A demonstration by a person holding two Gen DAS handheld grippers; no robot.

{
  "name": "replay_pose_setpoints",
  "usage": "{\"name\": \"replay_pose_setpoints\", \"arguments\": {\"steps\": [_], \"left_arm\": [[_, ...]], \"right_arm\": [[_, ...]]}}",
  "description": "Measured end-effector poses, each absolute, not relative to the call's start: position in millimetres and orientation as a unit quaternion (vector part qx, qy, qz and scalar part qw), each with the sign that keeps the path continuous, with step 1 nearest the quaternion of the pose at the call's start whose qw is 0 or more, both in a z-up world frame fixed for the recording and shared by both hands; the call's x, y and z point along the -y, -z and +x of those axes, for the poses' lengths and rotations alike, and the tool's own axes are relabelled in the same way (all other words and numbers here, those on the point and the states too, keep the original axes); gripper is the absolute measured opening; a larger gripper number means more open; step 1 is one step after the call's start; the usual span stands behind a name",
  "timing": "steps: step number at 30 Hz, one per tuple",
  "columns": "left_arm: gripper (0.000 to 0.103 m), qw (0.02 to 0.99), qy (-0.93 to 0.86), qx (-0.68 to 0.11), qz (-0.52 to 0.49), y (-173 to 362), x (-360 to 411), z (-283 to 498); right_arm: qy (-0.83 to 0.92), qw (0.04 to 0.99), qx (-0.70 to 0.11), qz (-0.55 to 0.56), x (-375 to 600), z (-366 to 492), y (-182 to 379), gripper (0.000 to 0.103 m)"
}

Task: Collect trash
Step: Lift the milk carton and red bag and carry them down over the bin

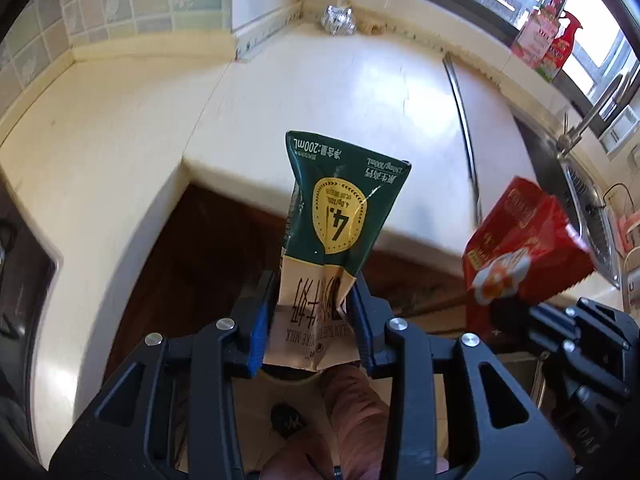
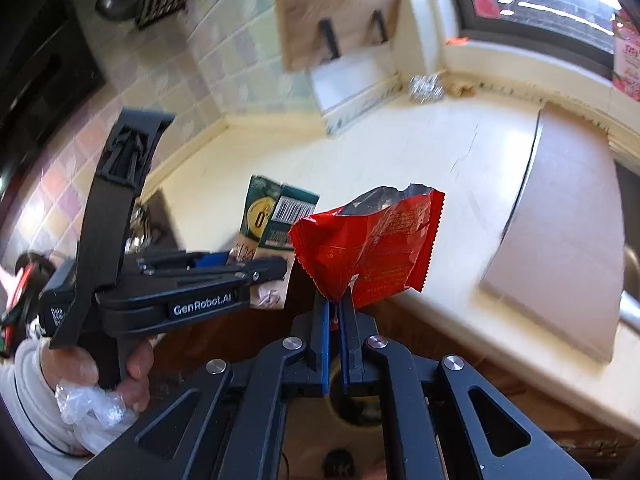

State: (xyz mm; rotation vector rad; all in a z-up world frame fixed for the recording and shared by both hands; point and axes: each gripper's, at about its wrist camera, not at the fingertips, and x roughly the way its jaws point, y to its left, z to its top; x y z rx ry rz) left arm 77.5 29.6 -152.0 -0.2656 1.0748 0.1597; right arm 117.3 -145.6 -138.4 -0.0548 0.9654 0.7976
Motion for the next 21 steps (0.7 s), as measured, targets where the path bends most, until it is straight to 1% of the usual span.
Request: {"name": "replay_pose_setpoints", "arguments": {"steps": [4,7,12,16,21], "left_arm": [[0.032,0.837,-0.083,-0.525,-0.126,187.2,-26.6,43.4],[0.032,0.828,-0.082,-0.539,-0.133,220.1,-25.9,33.5],[0.032,0.799,-0.091,-0.58,-0.128,304.5,-21.9,21.6],[0.032,0.772,-0.096,-0.614,-0.133,376.7,-24.6,16.7],[0.033,0.753,-0.091,-0.636,-0.144,452.9,-33.4,13.9]], "right_arm": [[-0.381,0.78,-0.495,-0.044,139.0,76.1,180.7,0.003],[-0.379,0.762,-0.522,-0.056,137.1,53.5,221.7,0.003],[-0.369,0.734,-0.568,-0.056,139.8,36.4,305.4,0.003],[-0.349,0.717,-0.602,-0.037,141.2,43.9,377.9,0.003],[-0.34,0.699,-0.629,-0.03,136.8,44.2,459.6,0.003]]}}
